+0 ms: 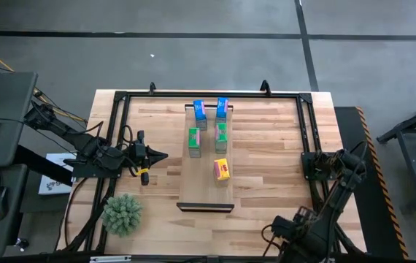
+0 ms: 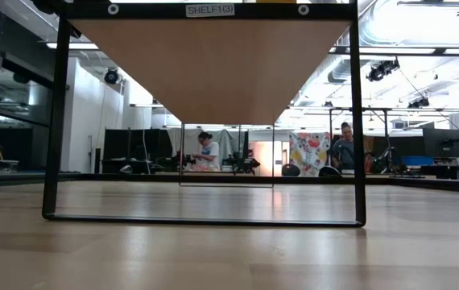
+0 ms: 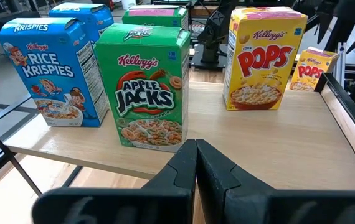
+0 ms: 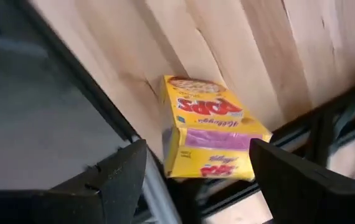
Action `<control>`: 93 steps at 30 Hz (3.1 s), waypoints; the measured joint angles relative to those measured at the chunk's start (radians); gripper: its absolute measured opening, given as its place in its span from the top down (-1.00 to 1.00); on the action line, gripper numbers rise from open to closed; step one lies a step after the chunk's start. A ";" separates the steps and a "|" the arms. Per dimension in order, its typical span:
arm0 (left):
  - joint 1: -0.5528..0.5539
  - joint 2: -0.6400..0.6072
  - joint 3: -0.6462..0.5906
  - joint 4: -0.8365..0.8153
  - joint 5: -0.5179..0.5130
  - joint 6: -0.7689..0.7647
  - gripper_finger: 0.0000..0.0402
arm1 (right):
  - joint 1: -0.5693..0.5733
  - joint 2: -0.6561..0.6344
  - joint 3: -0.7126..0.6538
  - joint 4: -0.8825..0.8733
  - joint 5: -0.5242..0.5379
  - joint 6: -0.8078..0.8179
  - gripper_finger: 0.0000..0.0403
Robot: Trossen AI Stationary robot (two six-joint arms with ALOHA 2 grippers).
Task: Stack cereal on shelf
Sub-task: Put the yellow cereal box on the shelf aligned with the other yellow cereal box
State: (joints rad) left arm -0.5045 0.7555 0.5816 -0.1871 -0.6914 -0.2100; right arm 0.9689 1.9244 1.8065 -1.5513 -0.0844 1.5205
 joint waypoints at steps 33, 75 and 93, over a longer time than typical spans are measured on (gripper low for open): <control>0.000 0.000 0.000 -0.004 0.000 0.000 1.00 | 0.158 0.000 -0.004 -0.012 0.144 -1.058 -0.38; 0.000 0.000 0.000 -0.004 0.000 0.002 1.00 | 0.184 -0.001 -0.112 0.008 0.230 -1.031 -0.38; 0.000 0.000 0.000 -0.004 0.000 0.002 1.00 | 0.183 0.000 -0.188 0.095 0.242 -1.028 -0.38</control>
State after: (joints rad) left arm -0.5045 0.7559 0.5816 -0.1913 -0.6914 -0.2077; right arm 1.1519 1.9244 1.6184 -1.4566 0.1577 0.4927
